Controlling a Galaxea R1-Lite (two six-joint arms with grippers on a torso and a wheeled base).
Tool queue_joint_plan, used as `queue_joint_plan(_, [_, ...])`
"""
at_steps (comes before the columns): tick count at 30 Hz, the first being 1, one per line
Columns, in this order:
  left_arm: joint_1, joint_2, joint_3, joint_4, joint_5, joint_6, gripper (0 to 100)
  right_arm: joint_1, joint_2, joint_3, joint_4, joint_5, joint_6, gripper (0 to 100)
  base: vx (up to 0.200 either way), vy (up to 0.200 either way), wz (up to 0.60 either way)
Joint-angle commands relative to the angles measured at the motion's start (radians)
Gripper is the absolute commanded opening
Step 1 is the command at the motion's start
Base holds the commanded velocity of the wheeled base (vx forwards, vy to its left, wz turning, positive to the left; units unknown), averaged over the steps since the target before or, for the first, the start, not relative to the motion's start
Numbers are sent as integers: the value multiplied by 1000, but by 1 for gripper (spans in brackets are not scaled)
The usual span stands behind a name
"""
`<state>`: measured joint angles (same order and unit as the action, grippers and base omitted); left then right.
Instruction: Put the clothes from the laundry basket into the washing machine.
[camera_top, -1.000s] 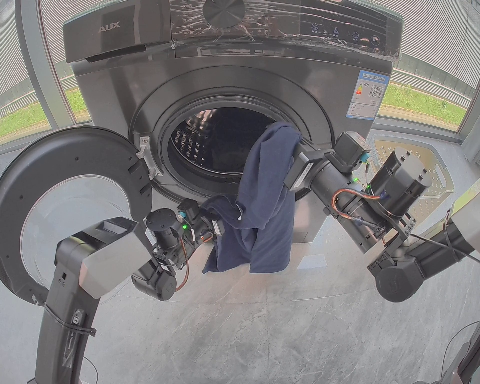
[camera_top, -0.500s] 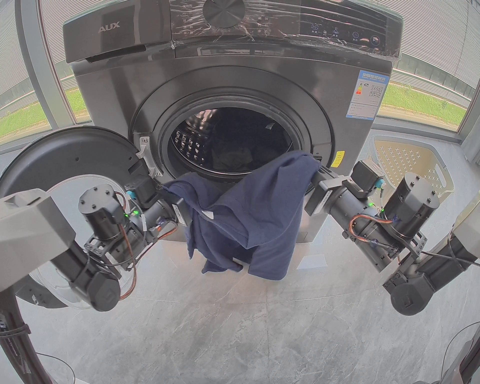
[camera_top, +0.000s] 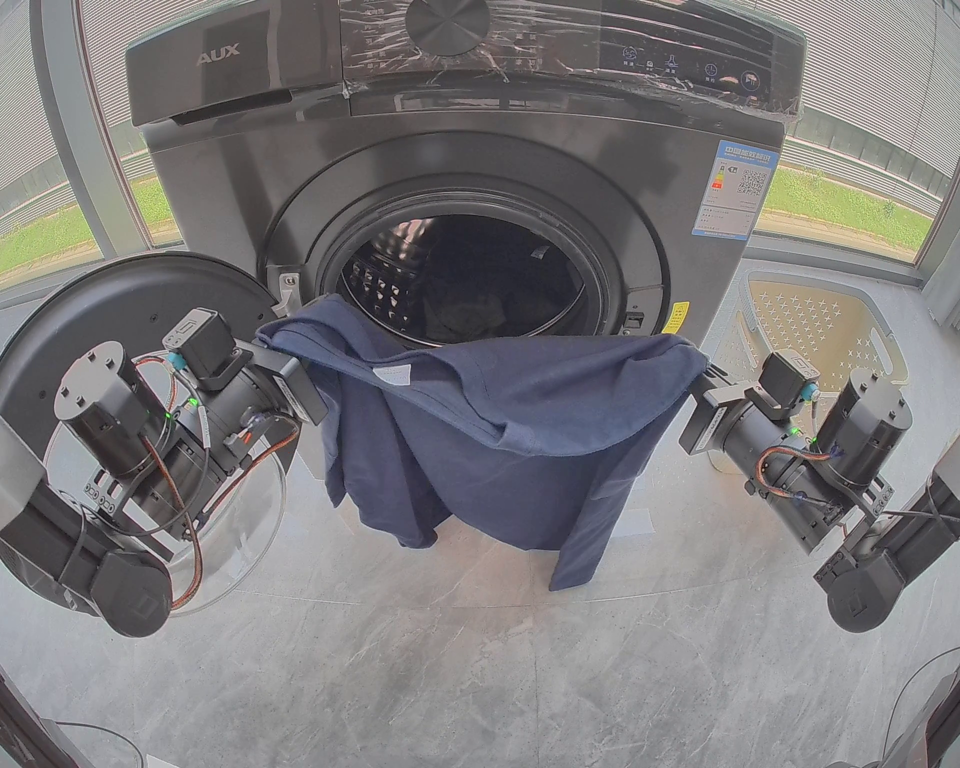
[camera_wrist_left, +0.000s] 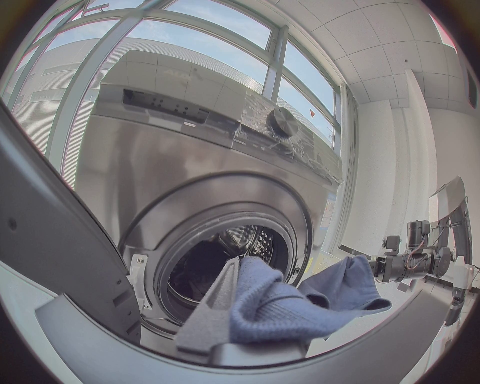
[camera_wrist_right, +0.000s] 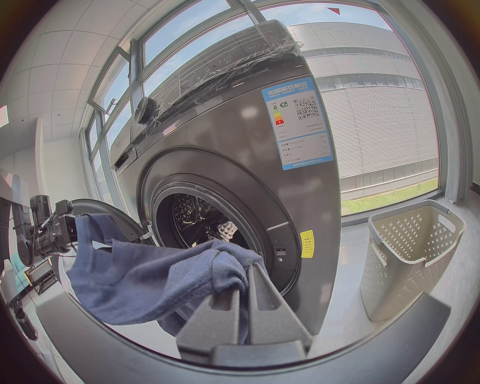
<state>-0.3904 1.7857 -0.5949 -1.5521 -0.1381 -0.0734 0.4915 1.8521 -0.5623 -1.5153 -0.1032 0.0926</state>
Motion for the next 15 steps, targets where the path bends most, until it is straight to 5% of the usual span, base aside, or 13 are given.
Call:
queue_joint_plan(1, [4, -35, 0, 0, 2, -2, 0, 4, -5, 10, 0, -1, -1, 0, 0, 0, 0])
queue_joint_plan(15, [16, -118, -51, 3, 11, -6, 0, 59, -67, -2, 0, -1, -1, 0, 0, 0, 0])
